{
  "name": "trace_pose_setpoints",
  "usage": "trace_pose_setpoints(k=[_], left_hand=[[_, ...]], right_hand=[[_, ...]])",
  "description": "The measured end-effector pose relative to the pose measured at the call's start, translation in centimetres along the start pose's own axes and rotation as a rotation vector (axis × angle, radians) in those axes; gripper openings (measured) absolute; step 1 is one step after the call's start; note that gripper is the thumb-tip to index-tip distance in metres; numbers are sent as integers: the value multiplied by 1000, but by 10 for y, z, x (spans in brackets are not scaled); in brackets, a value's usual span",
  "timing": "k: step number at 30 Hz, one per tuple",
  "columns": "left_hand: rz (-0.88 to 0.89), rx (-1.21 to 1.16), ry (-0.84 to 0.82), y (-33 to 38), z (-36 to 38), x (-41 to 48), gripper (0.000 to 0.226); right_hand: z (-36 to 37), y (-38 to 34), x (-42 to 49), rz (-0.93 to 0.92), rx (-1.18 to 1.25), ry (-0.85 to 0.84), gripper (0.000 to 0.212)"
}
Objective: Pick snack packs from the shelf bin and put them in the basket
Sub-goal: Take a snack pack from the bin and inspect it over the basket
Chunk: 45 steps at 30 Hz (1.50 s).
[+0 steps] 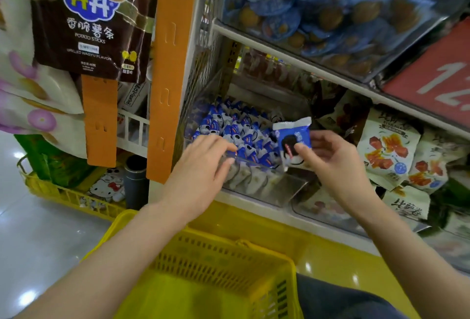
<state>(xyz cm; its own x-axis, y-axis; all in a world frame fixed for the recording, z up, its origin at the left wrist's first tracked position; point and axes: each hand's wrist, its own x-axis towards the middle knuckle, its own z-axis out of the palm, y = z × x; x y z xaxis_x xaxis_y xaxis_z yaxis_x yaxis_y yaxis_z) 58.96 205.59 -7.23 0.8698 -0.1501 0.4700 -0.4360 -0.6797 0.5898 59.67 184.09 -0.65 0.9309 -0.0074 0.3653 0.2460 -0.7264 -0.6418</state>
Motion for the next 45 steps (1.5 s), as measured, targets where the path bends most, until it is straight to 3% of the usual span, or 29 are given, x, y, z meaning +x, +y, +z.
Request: trace_pose_setpoints(k=[5,14,17,21,24,28,31,34,35,38,40,45], left_hand=[[19,169,-54,-7,20,25,34],[85,214,-13,-20,20,21,28],[88,236,-18,-26,16,19,30],[71,261,-7,-34,10,20,31],[76,282,-20,-35,6,21,32],[76,259,-56,-35,3,19,30],[84,240,-82,-35,-3,17,29],[110,255,-125,-36,-7,15,32],[128,264,-141,-37,-10,14,33],[179,290,-173,-41,-19,9,37],[198,308,-191,-46,-25,4,40],[186,274,-211,-54,-29,-2,45]], right_hand=[[-5,5,34,-53,-452,-63,30],[32,-4,67,277,-861,-326,27],[41,-1,70,348,-806,-471,29],[47,3,70,376,-675,-438,26],[50,4,69,400,-713,-514,23],[54,8,70,384,-872,-624,44],[56,8,73,422,-877,-669,41],[58,-1,75,449,-872,-548,37],[59,-4,77,396,-848,-435,35],[65,-14,91,-14,-577,-175,21],[81,-26,101,-151,-360,-233,16],[146,-33,127,-72,-259,-421,33]])
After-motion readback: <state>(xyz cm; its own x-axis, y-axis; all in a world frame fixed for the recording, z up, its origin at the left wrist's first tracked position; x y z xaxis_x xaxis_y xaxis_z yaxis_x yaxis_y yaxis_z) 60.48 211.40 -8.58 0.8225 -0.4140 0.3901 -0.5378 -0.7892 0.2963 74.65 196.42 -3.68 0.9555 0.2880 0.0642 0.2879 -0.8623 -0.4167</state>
